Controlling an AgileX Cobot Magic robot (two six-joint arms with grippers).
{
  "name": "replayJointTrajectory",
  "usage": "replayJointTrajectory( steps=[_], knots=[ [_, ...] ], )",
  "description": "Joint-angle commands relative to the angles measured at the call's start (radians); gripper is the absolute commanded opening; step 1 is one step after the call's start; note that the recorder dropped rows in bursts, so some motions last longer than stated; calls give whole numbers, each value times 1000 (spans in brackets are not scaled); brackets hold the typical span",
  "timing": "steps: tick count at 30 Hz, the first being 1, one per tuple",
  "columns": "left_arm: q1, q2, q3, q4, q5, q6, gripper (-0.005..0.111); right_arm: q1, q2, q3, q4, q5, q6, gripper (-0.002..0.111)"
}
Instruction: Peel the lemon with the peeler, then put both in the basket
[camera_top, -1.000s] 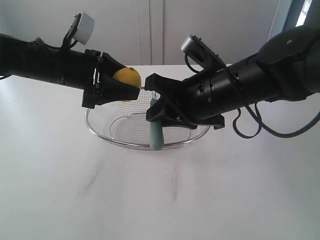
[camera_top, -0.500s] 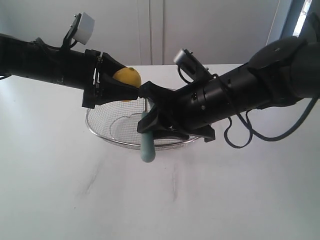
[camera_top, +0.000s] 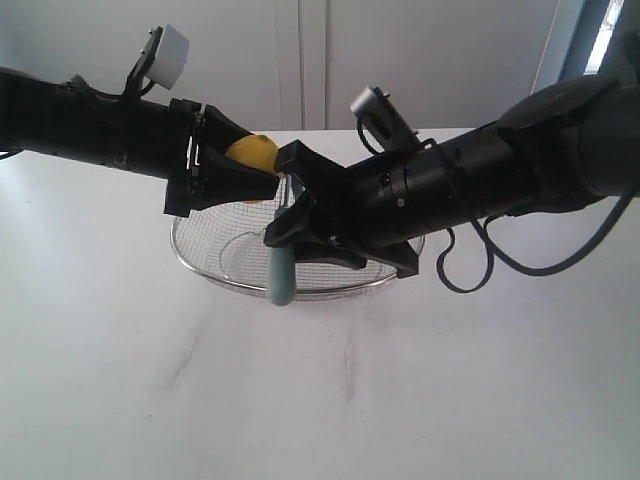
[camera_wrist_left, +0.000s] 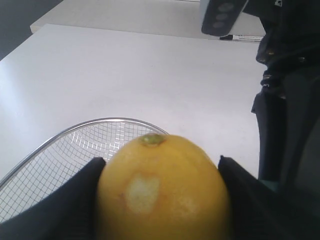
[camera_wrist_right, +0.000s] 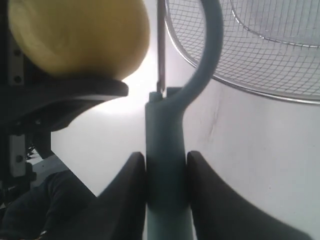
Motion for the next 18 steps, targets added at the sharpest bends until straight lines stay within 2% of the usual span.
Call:
replayJointTrajectory(
  steps=[1,18],
  knots=[
    [1,-15,4,-30,24,-4,0,2,-30,0,22,-29,-9,0],
    [1,-15,4,-30,60,-7,0,2,-127,0,-12,-63,-9,0]
  ],
)
